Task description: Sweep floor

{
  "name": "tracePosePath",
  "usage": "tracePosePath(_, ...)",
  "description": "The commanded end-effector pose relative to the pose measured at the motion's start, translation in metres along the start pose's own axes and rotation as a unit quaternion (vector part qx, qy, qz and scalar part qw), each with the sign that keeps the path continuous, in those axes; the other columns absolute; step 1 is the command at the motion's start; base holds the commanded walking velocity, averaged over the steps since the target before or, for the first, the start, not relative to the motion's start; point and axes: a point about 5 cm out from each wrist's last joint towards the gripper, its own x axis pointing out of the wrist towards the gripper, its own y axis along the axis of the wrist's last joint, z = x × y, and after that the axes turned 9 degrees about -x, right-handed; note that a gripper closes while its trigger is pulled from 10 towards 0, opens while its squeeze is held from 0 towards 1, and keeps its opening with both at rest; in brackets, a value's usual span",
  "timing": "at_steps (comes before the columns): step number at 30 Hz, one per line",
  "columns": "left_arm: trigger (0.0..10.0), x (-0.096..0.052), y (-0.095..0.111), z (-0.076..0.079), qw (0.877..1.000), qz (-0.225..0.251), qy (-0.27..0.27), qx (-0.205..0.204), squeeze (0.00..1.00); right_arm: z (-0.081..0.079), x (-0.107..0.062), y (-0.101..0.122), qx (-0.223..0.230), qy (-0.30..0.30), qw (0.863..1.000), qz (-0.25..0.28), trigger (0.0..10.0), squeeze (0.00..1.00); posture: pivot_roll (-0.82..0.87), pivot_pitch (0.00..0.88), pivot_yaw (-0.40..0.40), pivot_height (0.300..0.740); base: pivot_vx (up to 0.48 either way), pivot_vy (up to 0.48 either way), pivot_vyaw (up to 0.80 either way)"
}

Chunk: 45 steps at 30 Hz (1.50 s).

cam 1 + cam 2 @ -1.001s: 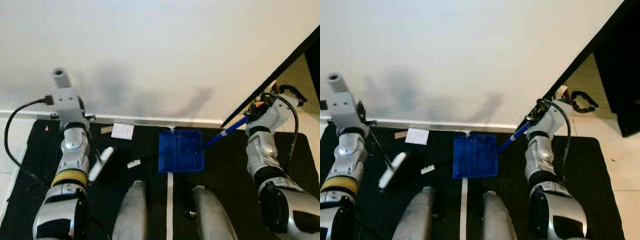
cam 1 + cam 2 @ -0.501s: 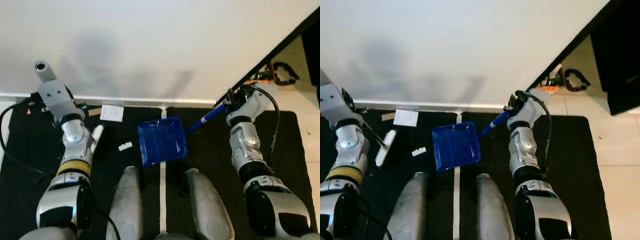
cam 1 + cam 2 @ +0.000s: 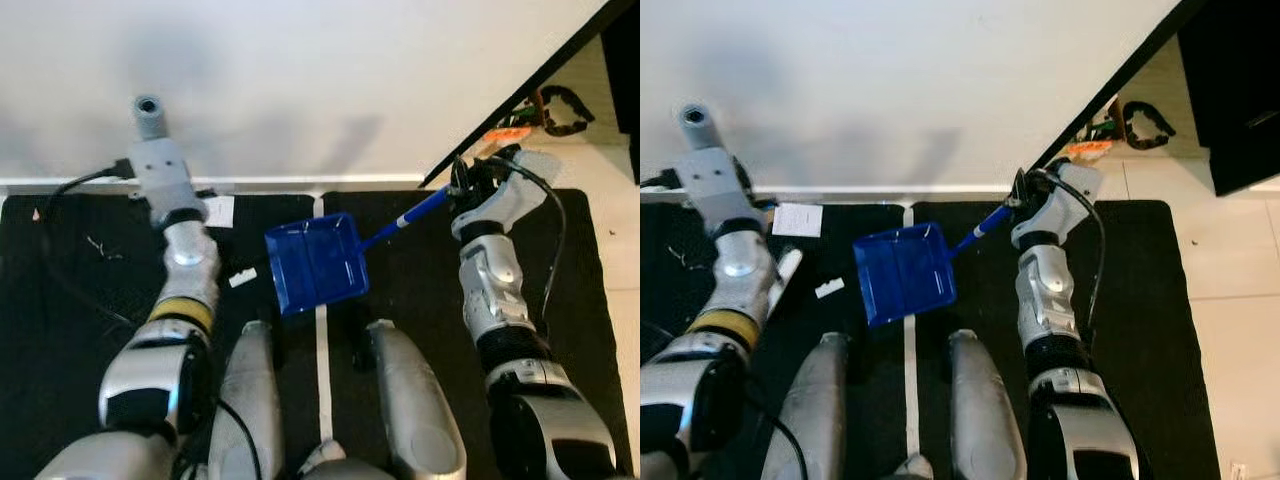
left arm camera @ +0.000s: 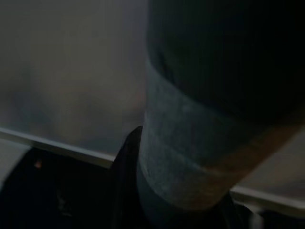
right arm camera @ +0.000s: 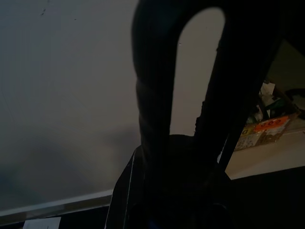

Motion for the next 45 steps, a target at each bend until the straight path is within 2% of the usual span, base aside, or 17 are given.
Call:
tracePosePath(1, 10.0, -0.017, -0.020, 0.016, 0.996, -0.051, 0.017, -0.067, 0.00, 0.007, -0.013, -0.017, -0.001, -0.011, 0.999, -0.041, 10.0, 0.00, -0.17, 0.526, -0.114, 0.740, 0.000, 0.000, 0.00)
tracePosePath(7, 10.0, -0.030, -0.028, 0.049, 0.973, -0.099, 0.046, -0.203, 0.00, 0.010, -0.013, -0.012, -0.003, -0.014, 0.999, -0.036, 10.0, 0.00, -0.18, 0.531, -0.114, 0.740, 0.000, 0.000, 0.00)
tracePosePath(8, 10.0, -0.030, -0.028, 0.049, 0.973, -0.099, 0.046, -0.203, 0.00, 0.010, -0.013, -0.012, -0.003, -0.014, 0.999, -0.036, 10.0, 0.00, -0.18, 0.531, -0.114, 0.740, 0.000, 0.000, 0.00)
tracePosePath(10, 10.0, -0.045, -0.034, 0.078, 0.950, -0.139, 0.040, -0.277, 0.00, 0.014, -0.013, -0.008, -0.004, -0.020, 0.999, -0.034, 10.0, 0.00, -0.18, 0.528, -0.119, 0.740, 0.000, 0.000, 0.00)
tracePosePath(17, 10.0, -0.056, -0.031, 0.108, 0.933, -0.160, 0.025, -0.320, 0.00, 0.021, -0.012, -0.005, -0.008, -0.027, 0.999, -0.034, 10.0, 0.00, -0.20, 0.520, -0.117, 0.740, 0.000, 0.000, 0.00)
tracePosePath(22, 10.0, -0.053, -0.018, 0.128, 0.925, -0.158, 0.001, -0.345, 0.00, 0.026, -0.013, -0.006, -0.014, -0.030, 0.999, -0.038, 10.0, 0.00, -0.20, 0.512, -0.115, 0.740, 0.000, 0.000, 0.00)
tracePosePath(26, 10.0, -0.044, 0.003, 0.153, 0.930, -0.143, -0.148, -0.304, 0.00, 0.033, -0.014, -0.015, -0.015, -0.035, 0.998, -0.055, 10.0, 0.00, -0.09, 0.461, -0.085, 0.740, 0.000, 0.000, 0.00)
tracePosePath(28, 10.0, -0.044, 0.005, 0.155, 0.930, -0.138, -0.174, -0.293, 0.00, 0.034, -0.015, -0.017, -0.014, -0.036, 0.998, -0.058, 10.0, 0.00, -0.09, 0.461, -0.085, 0.740, 0.000, 0.000, 0.00)
tracePosePath(30, 10.0, -0.043, 0.007, 0.144, 0.928, -0.122, -0.254, -0.242, 0.00, 0.042, -0.018, -0.026, -0.010, -0.051, 0.996, -0.075, 10.0, 0.00, 0.00, 0.373, -0.064, 0.740, 0.000, 0.000, 0.00)
tracePosePath(33, 10.0, -0.042, 0.009, 0.126, 0.928, -0.112, -0.285, -0.211, 0.00, 0.046, -0.018, -0.031, -0.007, -0.061, 0.994, -0.086, 10.0, 0.00, 0.04, 0.345, -0.059, 0.740, 0.000, 0.000, 0.00)
tracePosePath(34, 10.0, -0.034, 0.010, 0.077, 0.946, -0.096, -0.272, -0.145, 0.00, 0.049, -0.016, -0.033, -0.001, -0.073, 0.993, -0.092, 10.0, 0.00, 0.08, 0.297, -0.065, 0.740, 0.000, 0.000, 0.00)
tracePosePath(35, 10.0, -0.031, 0.011, 0.053, 0.955, -0.075, -0.268, -0.101, 0.00, 0.050, -0.015, -0.034, 0.000, -0.077, 0.993, -0.094, 10.0, 0.00, 0.09, 0.282, -0.067, 0.740, 0.000, 0.000, 0.00)
tracePosePath(37, 10.0, -0.028, 0.011, 0.024, 0.965, -0.049, -0.256, -0.043, 0.00, 0.050, -0.014, -0.035, 0.001, -0.080, 0.992, -0.097, 10.0, 0.00, 0.11, 0.258, -0.067, 0.740, 0.000, 0.000, 0.00)
tracePosePath(38, 10.0, -0.028, 0.011, 0.024, 0.965, -0.049, -0.256, -0.043, 0.00, 0.050, -0.014, -0.035, 0.001, -0.080, 0.992, -0.097, 10.0, 0.00, 0.11, 0.258, -0.067, 0.740, 0.000, 0.000, 0.00)
tracePosePath(40, 10.0, -0.025, 0.003, -0.009, 0.975, -0.060, -0.214, -0.004, 0.00, 0.049, -0.014, -0.037, 0.002, -0.079, 0.992, -0.101, 10.0, 0.00, 0.11, 0.221, -0.063, 0.740, 0.000, 0.000, 0.00)
tracePosePath(42, 10.0, -0.025, -0.003, -0.029, 0.977, -0.071, -0.199, 0.019, 0.00, 0.047, -0.013, -0.038, 0.002, -0.077, 0.992, -0.104, 10.0, 0.00, 0.12, 0.198, -0.064, 0.740, 0.000, 0.000, 0.00)
tracePosePath(45, 10.0, -0.028, -0.012, -0.040, 0.972, -0.077, -0.211, 0.066, 0.00, 0.047, -0.012, -0.038, 0.003, -0.076, 0.992, -0.104, 10.0, 0.00, 0.12, 0.194, -0.069, 0.740, 0.000, 0.000, 0.00)
